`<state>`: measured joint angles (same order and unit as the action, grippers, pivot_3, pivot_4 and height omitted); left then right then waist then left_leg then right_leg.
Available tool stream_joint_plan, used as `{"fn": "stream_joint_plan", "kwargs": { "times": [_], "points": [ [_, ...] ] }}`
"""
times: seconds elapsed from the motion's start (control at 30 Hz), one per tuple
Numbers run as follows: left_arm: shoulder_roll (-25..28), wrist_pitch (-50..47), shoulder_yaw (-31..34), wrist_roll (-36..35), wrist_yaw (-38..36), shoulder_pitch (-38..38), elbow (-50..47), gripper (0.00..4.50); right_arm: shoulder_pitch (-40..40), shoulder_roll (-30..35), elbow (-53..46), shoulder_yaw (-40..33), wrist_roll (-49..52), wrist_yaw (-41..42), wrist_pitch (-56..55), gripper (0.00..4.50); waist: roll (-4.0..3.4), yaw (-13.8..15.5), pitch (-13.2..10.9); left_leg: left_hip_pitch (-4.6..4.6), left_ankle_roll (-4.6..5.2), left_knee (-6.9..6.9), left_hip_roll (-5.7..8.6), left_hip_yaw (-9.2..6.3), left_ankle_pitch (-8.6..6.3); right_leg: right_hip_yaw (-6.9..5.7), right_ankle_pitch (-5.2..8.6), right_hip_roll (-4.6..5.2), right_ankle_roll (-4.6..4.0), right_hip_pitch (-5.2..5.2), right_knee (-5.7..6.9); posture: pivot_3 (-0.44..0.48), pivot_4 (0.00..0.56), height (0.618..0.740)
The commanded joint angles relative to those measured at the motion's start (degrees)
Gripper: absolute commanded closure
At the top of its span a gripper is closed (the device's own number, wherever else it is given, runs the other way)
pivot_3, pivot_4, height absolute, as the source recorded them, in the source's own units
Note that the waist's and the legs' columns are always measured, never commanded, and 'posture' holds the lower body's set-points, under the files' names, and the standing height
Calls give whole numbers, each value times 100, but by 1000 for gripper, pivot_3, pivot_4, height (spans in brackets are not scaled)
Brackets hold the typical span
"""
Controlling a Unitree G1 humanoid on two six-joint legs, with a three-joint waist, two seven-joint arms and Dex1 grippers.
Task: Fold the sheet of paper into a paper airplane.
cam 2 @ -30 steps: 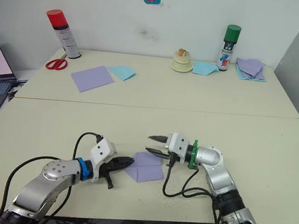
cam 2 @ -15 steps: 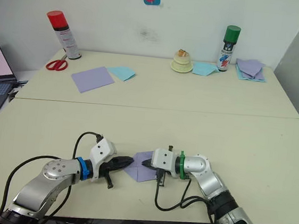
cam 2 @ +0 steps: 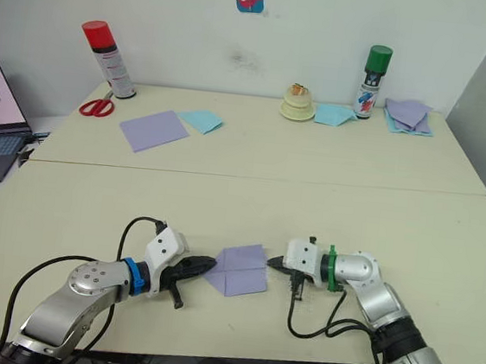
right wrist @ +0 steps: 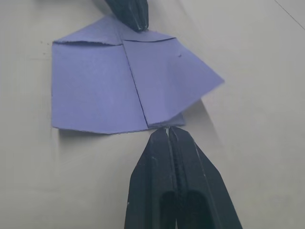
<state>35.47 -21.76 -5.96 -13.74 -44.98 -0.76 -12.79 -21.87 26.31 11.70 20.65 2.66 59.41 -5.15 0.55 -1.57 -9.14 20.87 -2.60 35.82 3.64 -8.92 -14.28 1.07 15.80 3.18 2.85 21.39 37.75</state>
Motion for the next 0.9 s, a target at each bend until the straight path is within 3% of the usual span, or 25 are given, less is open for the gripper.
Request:
{"fn": "stream_joint_plan", "kwargs": {
  "times": [0.03, 0.4, 0.63, 0.9],
  "points": [
    [80, -64, -142, 157, -79, 59, 220, 4500, 13, -290, -483, -172, 672, 255, 167, 4457, -1, -2, -3, 1, -1, -1, -3, -1, -1, 1, 1, 1, -3, 1, 0, 0, 150, 740],
    [82, -41, -74, 5, -222, 1, -24, 4500, -390, -741, 381, 524, -539, -267, -38, 4457, -13, 7, -11, 3, -9, -3, -5, -3, -5, -5, 1, -4, -7, 8, -1, 0, 150, 740],
    [-128, -328, 129, -370, -151, -270, -356, 4500, -453, -756, 670, 575, -668, -252, -194, 4457, -7, -2, -14, 3, -11, -4, -10, -3, -7, -5, 2, -5, -6, 10, 0, 0, 150, 740],
    [586, 150, 223, 135, -340, 644, 211, 4500, -424, -714, 647, 570, -643, -218, -205, 4457, -10, -23, -11, -1, -15, -13, -19, -2, -9, -5, 8, -6, -35, 14, 1, 0, 150, 740]
  ]
}}
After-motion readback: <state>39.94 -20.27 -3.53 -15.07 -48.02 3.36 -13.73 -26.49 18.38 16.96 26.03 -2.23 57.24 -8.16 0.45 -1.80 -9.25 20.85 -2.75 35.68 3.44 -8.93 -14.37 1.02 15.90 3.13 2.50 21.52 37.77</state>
